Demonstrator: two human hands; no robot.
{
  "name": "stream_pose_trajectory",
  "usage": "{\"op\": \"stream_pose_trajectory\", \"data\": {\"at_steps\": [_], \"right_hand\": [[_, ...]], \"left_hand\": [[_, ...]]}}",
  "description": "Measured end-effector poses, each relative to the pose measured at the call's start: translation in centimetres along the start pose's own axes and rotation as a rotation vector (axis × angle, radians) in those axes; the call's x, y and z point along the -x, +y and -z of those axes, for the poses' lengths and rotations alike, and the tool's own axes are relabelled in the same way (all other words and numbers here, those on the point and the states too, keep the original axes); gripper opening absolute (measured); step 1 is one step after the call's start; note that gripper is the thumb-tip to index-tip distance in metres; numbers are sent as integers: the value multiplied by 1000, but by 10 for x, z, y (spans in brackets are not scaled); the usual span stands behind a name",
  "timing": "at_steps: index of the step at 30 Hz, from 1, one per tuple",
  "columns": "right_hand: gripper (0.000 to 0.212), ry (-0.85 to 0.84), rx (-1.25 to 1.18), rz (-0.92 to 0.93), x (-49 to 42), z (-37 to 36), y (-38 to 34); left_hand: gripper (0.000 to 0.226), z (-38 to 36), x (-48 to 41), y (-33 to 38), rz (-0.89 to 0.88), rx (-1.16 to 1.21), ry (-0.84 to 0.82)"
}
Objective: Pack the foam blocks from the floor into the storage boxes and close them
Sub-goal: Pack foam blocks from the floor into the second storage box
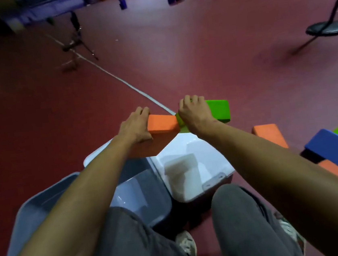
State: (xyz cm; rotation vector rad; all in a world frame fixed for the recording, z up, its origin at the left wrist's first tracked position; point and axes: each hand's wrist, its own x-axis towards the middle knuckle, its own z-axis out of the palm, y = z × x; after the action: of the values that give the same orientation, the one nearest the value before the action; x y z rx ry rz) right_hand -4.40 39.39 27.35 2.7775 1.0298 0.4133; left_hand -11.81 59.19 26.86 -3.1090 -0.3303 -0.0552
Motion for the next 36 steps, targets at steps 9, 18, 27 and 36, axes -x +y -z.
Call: {"op": "stream_pose_trajectory", "data": {"at_steps": [9, 18, 27, 36], "right_hand": [[44, -1, -9, 290, -56, 4, -161], [59, -68, 11, 421, -103, -57, -247], [84, -164, 127, 552, -140, -147, -306], [70, -202, -3, 666, -192, -216, -349]], "left_hand": [[95, -37, 89, -161, 302, 75, -49], [91, -116, 120, -253, 419, 77, -97], [95, -204, 92, -293, 459, -36, -131], [103, -275, 50, -322, 459, -108, -199]]}}
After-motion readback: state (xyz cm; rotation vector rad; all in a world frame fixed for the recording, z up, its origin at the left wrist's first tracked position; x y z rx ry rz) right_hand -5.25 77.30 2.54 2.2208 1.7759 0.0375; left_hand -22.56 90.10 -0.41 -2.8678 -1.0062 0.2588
